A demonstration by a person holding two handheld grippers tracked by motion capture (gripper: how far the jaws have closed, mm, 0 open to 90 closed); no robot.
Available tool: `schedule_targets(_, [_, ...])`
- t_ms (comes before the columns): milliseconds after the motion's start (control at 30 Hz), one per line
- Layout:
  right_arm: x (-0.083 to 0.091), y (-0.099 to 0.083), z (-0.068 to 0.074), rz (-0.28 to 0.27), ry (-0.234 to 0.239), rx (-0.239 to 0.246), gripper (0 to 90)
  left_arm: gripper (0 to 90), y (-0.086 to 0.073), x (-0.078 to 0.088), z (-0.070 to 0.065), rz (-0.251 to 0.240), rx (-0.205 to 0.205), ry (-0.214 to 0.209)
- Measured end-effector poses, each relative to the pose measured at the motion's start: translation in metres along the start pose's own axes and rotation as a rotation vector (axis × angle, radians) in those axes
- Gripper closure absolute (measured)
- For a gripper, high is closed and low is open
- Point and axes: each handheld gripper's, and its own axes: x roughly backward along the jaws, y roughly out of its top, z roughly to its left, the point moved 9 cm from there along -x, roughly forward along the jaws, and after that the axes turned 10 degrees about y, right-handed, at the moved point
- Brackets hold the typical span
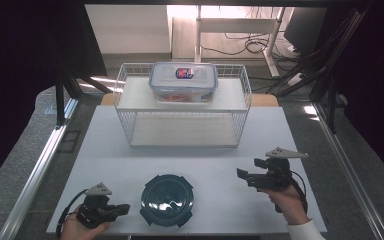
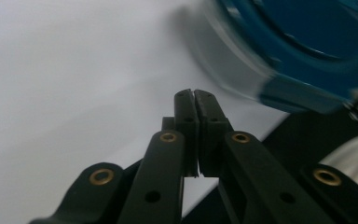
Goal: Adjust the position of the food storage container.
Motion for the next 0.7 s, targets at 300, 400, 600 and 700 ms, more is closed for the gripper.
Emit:
schedule_targets(300, [0.0, -0.001, -0.001, 0.003, -0.004, -0.002, 17.3, 89.7, -0.001, -0.012, -0.027, 0.044, -0.055, -0.046])
schedule_targets(400, [0.0, -0.001, -0.002, 0.003, -0.007, -0.005, 17.3, 89.7, -0.002, -0.013, -0.026, 0.046, -0.044, -0.051])
schedule_targets(600, [-0.002, -0.002, -0.002, 0.008, -0.008, -0.004, 17.2, 89.8, 0.001, -0.022, -0.035, 0.045, -0.029, -0.076])
schedule_targets(700, [-0.003, -0.003, -0.002, 0.01, -0.011, -0.004, 17.2, 89.6, 0.0, -0.03, -0.045, 0.083, -0.065, -0.112])
